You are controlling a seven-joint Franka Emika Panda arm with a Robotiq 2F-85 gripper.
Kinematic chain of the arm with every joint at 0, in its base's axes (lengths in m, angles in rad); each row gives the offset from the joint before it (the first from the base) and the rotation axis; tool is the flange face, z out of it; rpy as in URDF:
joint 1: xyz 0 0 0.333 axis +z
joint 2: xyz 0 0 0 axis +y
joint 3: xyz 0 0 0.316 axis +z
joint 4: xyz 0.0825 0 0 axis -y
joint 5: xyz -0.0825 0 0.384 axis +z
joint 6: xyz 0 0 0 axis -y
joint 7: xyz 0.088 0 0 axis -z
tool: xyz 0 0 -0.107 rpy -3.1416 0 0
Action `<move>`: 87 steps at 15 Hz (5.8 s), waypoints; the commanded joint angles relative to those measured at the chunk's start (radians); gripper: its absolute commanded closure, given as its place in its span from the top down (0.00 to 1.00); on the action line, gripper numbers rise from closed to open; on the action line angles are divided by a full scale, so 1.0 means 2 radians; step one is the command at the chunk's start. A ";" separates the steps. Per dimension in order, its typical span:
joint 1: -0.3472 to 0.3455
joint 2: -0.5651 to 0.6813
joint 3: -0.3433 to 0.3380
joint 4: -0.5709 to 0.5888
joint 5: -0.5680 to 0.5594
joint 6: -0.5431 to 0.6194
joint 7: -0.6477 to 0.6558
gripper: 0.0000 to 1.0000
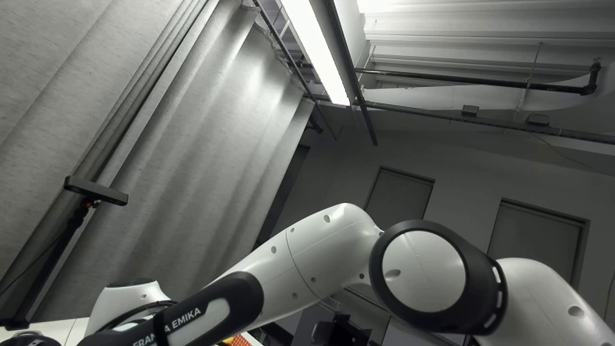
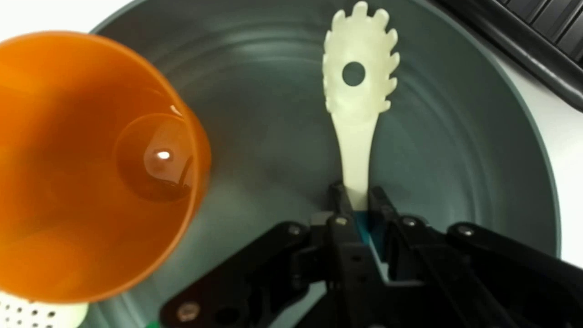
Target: Take the brush on the plate and put it in the orange cup
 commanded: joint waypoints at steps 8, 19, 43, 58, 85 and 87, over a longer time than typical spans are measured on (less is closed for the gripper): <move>0.009 -0.060 0.002 -0.039 -0.002 0.009 0.020 0.04; -0.003 -0.130 -0.003 -0.084 0.011 0.047 0.039 0.04; -0.022 -0.118 -0.050 -0.104 0.015 0.267 0.092 0.04; -0.009 -0.110 -0.073 -0.203 0.008 0.456 0.098 0.04; 0.359 -0.054 -0.346 -0.332 0.229 0.674 0.080 1.00; 0.381 -0.041 -0.360 -0.331 0.247 0.687 0.081 1.00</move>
